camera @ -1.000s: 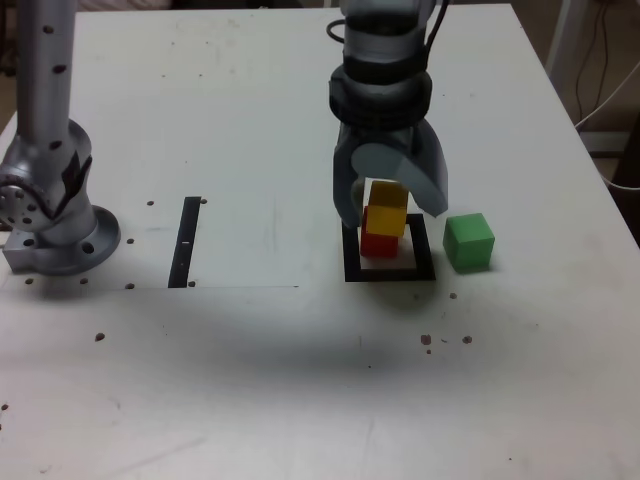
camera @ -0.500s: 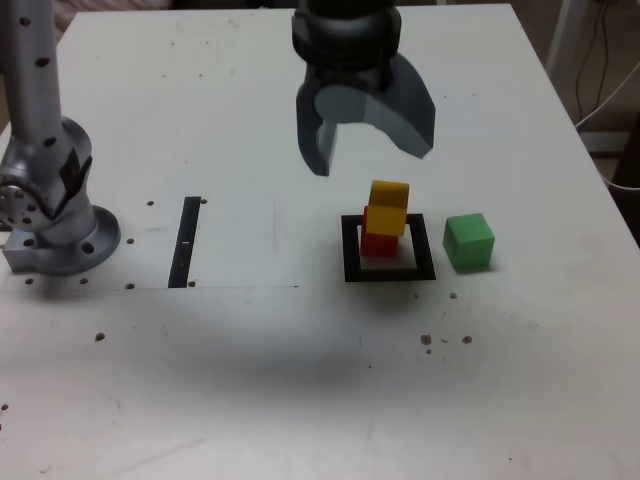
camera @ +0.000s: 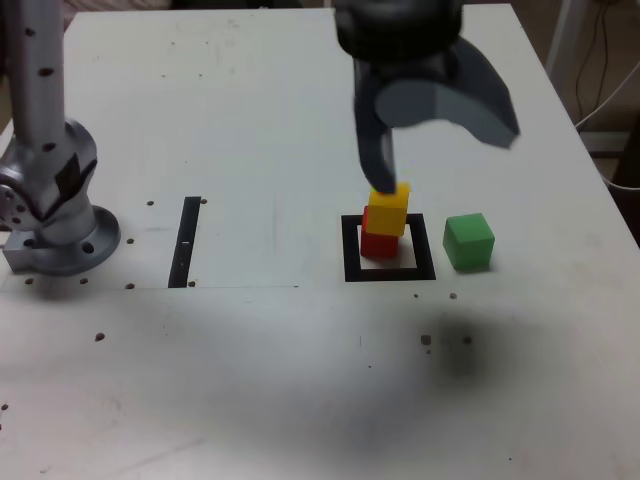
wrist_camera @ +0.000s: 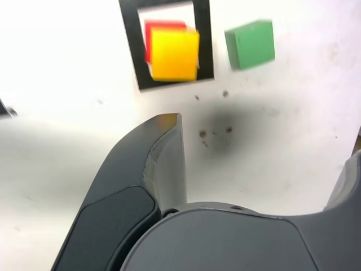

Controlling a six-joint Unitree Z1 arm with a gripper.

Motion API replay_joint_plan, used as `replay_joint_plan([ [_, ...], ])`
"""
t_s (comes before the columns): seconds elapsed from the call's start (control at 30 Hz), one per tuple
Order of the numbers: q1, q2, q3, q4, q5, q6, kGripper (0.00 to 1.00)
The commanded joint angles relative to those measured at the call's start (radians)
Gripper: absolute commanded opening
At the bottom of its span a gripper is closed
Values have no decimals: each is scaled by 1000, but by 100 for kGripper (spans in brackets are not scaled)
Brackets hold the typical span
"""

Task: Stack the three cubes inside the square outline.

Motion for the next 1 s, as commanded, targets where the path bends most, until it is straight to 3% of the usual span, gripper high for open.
replay_joint_plan([
  [0.0,-14,36,-20,1,-10,-44,99],
  [0.37,-34,176,-111,-8,4,-283,99],
  [0.83,70,313,-153,-21,26,-271,99],
  [0.97,114,330,-134,-37,18,-245,99],
])
